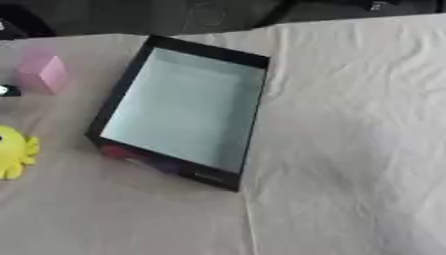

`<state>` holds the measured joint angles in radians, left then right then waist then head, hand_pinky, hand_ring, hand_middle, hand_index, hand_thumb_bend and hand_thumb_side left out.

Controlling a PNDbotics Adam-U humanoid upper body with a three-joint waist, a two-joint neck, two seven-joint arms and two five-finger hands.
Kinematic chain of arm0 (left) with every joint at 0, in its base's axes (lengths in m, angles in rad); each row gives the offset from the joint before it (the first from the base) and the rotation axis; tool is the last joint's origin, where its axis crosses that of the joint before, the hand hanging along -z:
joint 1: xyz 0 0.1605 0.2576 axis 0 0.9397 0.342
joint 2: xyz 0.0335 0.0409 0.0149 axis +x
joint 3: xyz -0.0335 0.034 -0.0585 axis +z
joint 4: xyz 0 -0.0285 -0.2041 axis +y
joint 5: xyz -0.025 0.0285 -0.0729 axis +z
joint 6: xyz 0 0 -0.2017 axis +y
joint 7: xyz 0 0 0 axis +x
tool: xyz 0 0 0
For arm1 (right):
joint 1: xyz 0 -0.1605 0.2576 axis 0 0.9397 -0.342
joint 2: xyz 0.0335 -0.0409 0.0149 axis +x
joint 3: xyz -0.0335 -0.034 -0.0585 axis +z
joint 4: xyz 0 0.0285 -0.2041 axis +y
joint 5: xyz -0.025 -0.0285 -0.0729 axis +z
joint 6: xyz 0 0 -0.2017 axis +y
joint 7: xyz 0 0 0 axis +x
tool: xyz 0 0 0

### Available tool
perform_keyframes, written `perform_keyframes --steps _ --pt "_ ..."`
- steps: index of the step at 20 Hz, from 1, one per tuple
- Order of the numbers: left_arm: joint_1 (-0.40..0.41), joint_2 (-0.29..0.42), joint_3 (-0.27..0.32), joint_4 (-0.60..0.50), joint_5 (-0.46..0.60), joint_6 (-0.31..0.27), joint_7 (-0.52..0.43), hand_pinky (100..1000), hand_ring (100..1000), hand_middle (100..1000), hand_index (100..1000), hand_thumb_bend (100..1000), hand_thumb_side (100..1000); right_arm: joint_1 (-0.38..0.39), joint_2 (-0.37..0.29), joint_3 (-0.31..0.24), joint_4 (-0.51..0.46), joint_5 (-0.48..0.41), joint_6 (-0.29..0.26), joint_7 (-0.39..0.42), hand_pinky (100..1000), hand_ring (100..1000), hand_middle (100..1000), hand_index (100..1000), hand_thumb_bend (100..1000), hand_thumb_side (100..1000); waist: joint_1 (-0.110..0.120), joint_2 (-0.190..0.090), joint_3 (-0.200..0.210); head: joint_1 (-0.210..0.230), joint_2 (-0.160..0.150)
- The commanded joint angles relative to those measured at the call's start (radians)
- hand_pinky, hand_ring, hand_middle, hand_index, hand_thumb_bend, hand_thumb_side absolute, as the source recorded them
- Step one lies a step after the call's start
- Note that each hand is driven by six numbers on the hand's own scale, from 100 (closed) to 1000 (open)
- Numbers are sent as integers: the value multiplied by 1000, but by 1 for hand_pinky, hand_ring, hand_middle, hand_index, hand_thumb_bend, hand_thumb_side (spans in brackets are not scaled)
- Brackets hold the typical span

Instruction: Pick up objects on the table and place them in the box.

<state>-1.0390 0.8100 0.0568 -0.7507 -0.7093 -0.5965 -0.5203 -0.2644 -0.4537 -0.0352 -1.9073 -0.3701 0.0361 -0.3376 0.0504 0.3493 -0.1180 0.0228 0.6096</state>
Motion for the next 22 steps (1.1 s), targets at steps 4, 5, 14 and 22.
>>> perform_keyframes --steps 4,5,14,22 --pt "-41 43 -7 6 -47 -136 -190 887 838 797 869 630 100 -13 -36 -1 -9 8 0 6 1000 940 973 887 406 355 10 -12 -8 0 -16" --pt "-48 45 -7 7 -54 -130 -204 888 840 799 870 632 100 -14 -37 -1 -9 8 0 7 1000 940 972 887 406 355 11 -10 -10 0 -18" --pt "-98 47 19 -2 -81 -77 -312 913 859 819 877 616 100 -30 -33 8 -7 11 4 20 1000 940 971 887 401 358 19 11 -25 27 -41" --pt "-104 49 42 -15 -131 -66 -268 936 873 826 862 591 100 -38 -26 10 -2 14 6 22 1000 939 970 887 398 362 23 28 -36 96 -49"
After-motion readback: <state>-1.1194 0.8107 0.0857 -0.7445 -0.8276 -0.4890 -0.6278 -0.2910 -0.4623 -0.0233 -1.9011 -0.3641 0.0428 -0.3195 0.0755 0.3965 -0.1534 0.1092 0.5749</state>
